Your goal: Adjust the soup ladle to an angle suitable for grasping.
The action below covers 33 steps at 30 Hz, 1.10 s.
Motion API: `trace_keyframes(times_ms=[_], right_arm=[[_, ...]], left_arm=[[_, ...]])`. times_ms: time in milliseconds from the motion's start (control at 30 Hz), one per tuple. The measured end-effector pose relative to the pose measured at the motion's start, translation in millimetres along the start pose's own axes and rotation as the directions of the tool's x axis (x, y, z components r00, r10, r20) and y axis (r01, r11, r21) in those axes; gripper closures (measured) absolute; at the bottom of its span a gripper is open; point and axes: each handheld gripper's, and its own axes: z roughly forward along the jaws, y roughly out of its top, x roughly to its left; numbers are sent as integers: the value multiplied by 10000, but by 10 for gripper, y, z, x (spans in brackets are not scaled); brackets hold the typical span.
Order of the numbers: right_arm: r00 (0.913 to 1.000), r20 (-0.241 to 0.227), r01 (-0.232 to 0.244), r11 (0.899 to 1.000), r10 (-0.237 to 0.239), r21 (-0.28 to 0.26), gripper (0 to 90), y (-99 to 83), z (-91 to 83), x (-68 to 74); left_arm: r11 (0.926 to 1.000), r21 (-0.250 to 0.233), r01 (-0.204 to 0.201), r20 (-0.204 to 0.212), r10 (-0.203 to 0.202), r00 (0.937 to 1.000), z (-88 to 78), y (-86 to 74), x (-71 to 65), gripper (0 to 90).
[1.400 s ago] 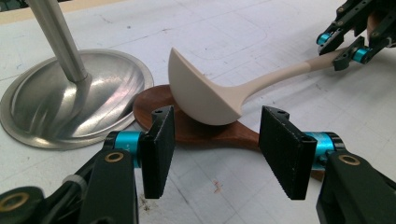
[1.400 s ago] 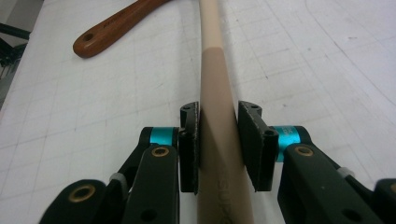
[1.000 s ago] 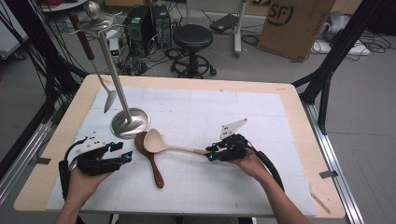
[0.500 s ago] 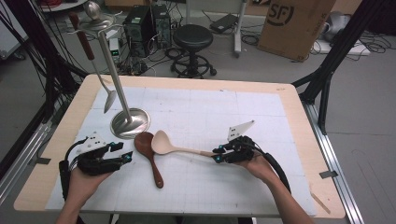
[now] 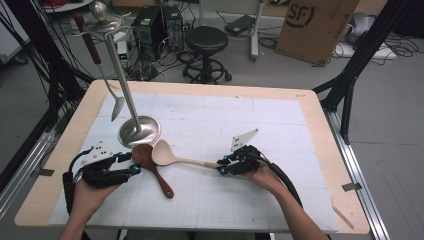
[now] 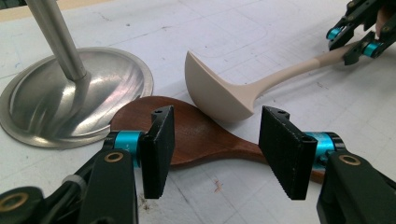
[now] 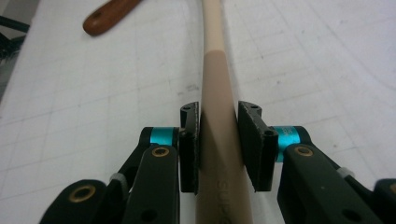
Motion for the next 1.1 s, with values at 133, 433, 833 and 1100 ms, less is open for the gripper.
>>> trace_keyframes(times_ms=[133, 433, 833, 1100], right_arm=[[9999, 71, -136, 9999, 135, 89, 695, -35, 7, -11], [9974, 504, -496, 9981, 514, -374, 630, -190, -153, 22], [9968, 766, -209, 9997, 214, -83, 665, -279, -183, 70], [9989, 450, -128, 9998, 136, -177, 680, -206, -216, 114]], left_arm=[[10000, -10, -11, 32, 11, 10000, 1, 3, 1, 458], [10000, -35, -10, 60, 10, 10000, 4, 6, -5, 456], [9999, -76, -104, 281, 107, 9995, 13, 44, -35, 430], [9993, -81, -366, 770, 372, 9963, 76, 133, -107, 402]])
